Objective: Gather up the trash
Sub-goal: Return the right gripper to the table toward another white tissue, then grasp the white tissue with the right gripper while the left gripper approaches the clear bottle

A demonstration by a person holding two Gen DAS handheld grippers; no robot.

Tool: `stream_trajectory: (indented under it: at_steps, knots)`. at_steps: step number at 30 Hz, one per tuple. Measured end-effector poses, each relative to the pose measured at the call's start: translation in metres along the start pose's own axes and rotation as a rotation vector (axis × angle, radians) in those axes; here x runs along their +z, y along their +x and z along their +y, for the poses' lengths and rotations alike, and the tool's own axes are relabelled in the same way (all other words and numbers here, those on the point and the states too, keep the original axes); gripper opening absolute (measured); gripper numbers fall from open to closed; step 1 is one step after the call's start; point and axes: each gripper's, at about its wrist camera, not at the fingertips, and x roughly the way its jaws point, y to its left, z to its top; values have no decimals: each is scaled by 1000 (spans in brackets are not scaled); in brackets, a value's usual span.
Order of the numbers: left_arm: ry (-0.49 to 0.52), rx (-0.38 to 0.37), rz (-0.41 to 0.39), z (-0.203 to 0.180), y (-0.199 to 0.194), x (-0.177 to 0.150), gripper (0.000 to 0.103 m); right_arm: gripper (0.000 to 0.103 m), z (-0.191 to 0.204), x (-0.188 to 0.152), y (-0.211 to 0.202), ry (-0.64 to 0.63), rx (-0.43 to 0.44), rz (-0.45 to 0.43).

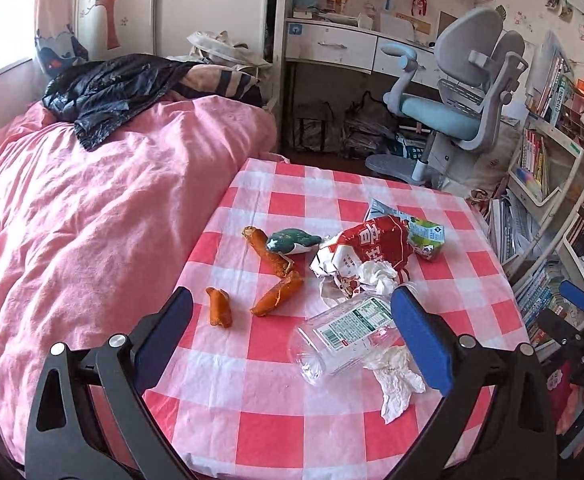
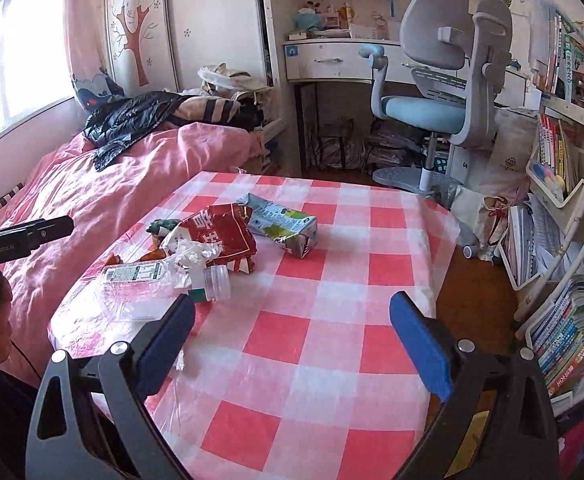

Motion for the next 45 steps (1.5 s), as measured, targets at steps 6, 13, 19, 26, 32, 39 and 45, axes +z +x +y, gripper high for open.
stream_trajectory:
  at_steps: [6, 13, 19, 26, 32, 39, 45]
  knots:
    - [47, -13, -7, -5, -1, -2, 95, 94, 23, 1, 9, -37, 38, 32]
    - [81, 70, 0, 19, 7, 4, 96, 94, 58, -5, 29, -139, 102, 120]
    - [-33, 10, 12, 49, 13, 10, 95, 94, 87, -15, 56, -217, 165, 233]
    - [224, -98, 30, -4, 27, 2, 95, 87, 119, -31, 99, -296, 191, 362]
    - [476, -76, 113, -47, 59, -20, 95, 41, 101, -32, 113, -245, 171, 401]
    - [568, -55, 178, -63, 90, -32, 95, 22, 62, -33, 98, -196, 98, 414]
    - [616, -66, 227, -77, 93, -46, 64, 22, 31, -30, 93, -145, 55, 409]
